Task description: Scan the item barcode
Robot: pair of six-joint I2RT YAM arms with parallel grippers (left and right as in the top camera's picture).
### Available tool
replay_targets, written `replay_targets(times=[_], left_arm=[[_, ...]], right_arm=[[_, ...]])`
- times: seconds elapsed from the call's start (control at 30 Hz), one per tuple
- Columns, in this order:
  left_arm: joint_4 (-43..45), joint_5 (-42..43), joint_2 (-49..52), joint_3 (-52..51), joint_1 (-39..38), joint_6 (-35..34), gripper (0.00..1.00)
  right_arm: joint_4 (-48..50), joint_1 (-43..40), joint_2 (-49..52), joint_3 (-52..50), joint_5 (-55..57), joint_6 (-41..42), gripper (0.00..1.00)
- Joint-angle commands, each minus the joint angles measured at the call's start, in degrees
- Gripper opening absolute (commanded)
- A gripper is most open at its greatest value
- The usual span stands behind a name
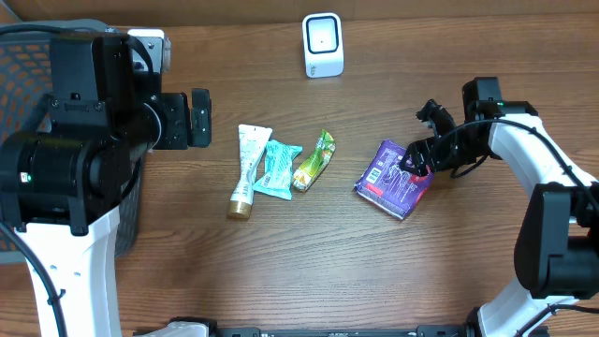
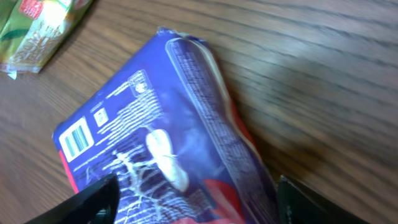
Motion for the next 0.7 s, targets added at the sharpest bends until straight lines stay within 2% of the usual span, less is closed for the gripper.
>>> replay_targets(times=[0.0, 0.1, 0.27, 0.3, 0.43, 0.57, 0.6, 0.63, 0.67], left_arm=[[0.0, -0.5, 0.2, 0.4, 0.5, 0.4, 1.0], [0.0, -0.5, 0.2, 0.4, 0.5, 0.4, 1.0], [0.0, -0.5, 0.2, 0.4, 0.5, 0.5, 1.0], [0.1, -0.5, 0.2, 0.4, 0.5, 0.4, 1.0], [0.1, -0.5, 0.2, 0.4, 0.5, 0.4, 1.0], [0.1, -0.5, 0.2, 0.4, 0.5, 0.4, 0.99], [0.1, -0.5, 0.2, 0.4, 0.5, 0.4, 1.0], [0.0, -0.5, 0.2, 0.4, 0.5, 0.4, 1.0], [0.0, -0.5, 0.2, 0.4, 0.5, 0.5, 1.0]], right_arm=[[-0.6, -1.6, 0.2, -0.3, 1.5, 10.6, 0.76], [-1.4, -1.9, 0.2, -0.3, 2.0, 18.6, 0.65], [-0.5, -1.8, 0.2, -0.3, 3.1, 18.5, 0.66], [-0.3, -1.9, 0.2, -0.4, 4.5, 18.6, 0.62], [-0.9, -1.9, 0.2, -0.8, 7.6, 23.2, 0.35], [-1.8, -1.9, 0.2, -1.0, 8.4, 26.6, 0.17], [-1.9, -1.9, 0.2, -1.0, 8.4, 27.5, 0.09], [-1.9, -1.9, 0.2, -1.0, 8.4, 27.9, 0.04], [-1.9, -1.9, 0.2, -0.9, 8.4, 29.0, 0.04]])
